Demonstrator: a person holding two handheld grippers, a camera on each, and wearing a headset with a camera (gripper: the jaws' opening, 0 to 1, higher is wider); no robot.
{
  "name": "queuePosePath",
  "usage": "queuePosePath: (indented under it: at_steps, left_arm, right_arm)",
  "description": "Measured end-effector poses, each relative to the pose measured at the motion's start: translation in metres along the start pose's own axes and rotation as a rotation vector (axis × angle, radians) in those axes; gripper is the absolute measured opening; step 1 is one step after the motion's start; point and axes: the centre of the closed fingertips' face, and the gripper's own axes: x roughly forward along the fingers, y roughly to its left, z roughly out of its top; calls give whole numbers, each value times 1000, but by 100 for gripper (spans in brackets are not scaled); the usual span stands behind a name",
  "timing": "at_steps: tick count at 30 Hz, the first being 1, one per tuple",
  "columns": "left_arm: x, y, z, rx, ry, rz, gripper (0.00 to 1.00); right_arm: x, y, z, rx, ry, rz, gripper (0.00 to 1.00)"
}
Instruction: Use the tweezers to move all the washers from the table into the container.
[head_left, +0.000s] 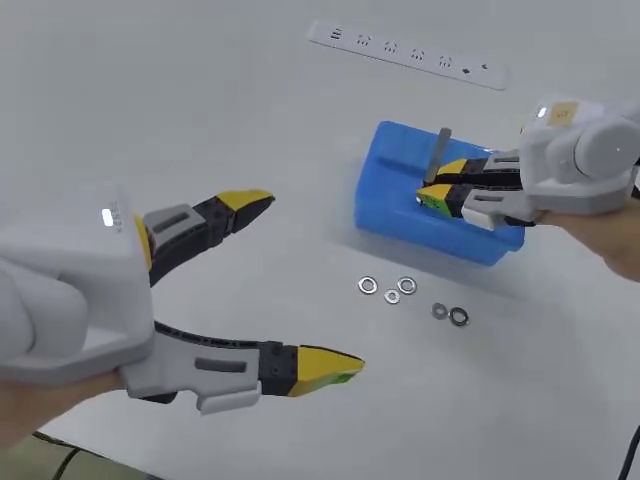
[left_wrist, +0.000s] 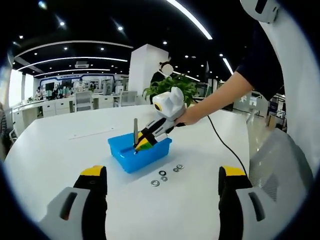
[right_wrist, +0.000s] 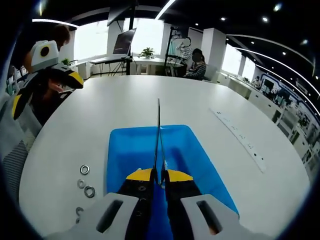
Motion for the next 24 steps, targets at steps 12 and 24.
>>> queuePosePath:
  at_steps: [12,24]
  left_arm:
    - [2,-11,0,-6,14,-47,99]
    - [1,-4,3,3,21,-32,99]
  right_arm:
    - [-3,-2,8,56,-50,-9,10]
    - [-7,-5,10,54,-57,-16,8]
